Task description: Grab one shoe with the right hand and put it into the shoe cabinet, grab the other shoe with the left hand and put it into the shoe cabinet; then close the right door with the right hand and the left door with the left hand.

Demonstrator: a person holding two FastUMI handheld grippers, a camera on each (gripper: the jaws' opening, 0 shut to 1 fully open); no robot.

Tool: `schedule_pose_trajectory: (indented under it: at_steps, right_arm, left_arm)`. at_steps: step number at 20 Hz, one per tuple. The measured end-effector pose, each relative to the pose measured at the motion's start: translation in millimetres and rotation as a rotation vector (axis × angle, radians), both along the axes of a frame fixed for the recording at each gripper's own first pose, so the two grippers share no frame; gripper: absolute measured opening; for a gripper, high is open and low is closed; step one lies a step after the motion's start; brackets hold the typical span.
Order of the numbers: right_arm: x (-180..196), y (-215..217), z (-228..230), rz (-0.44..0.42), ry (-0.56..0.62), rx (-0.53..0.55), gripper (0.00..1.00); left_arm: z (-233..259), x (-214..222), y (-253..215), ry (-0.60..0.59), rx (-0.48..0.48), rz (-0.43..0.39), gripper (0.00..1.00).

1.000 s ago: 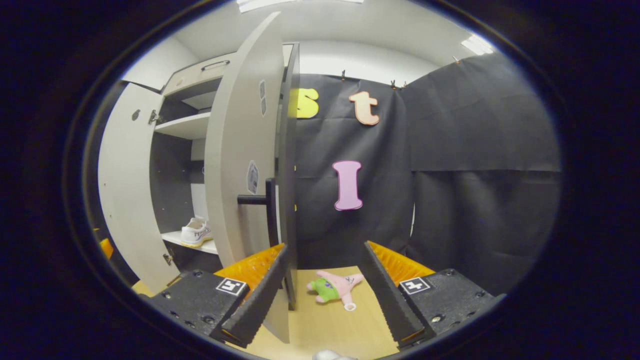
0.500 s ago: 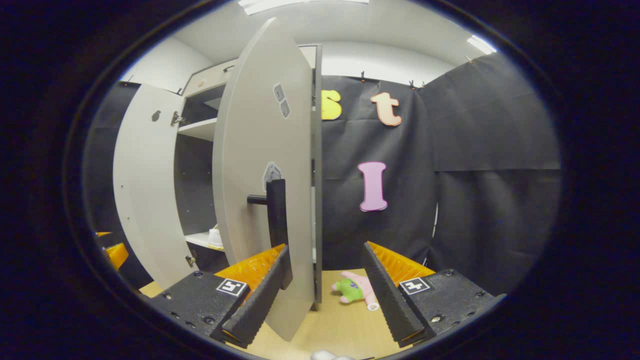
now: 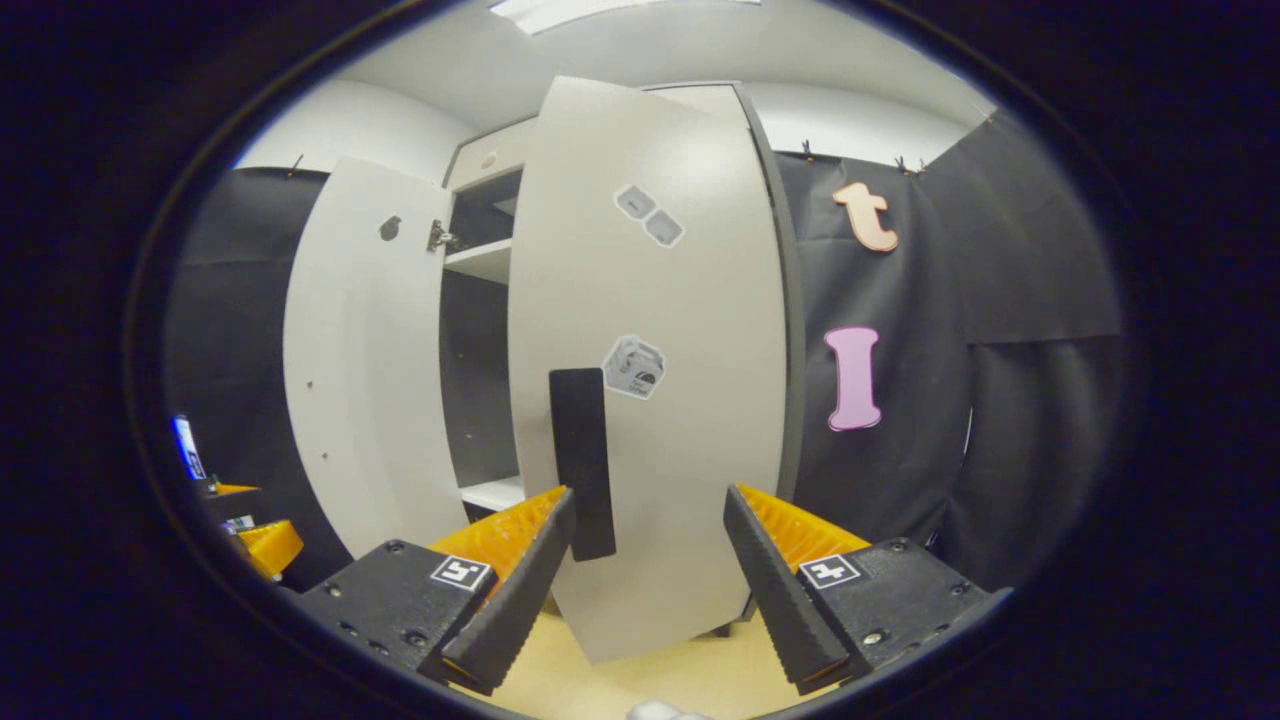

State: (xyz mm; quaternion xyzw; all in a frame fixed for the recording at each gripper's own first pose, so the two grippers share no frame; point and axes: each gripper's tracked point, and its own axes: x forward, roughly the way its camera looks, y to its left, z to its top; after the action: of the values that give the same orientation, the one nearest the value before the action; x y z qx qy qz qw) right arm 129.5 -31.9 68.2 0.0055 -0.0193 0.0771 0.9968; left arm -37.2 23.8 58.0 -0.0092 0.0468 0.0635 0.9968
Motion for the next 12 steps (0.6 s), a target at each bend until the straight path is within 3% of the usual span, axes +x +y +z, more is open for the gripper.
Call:
schedule_pose_trajectory:
  at_steps: [8, 10, 12]
  right_arm:
    - [-28.2, 19.2, -15.0, 0.009, 0.037, -0.023, 0.94]
    - [-38.9, 25.5, -22.9, 0.008, 0.05, -0.028, 0.97]
    - [-49.3, 32.1, -32.7, 0.002, 0.068, -0.034, 0.94]
  left_arm:
    - [0.9, 8.1, 29.8, -0.01, -0.001, 0.007, 0.96]
    - [3.5, 11.4, 45.5, -0.019, -0.003, 0.015, 1.0]
    - [8.0, 15.5, 70.4, -0.032, 0.009, 0.039, 0.96]
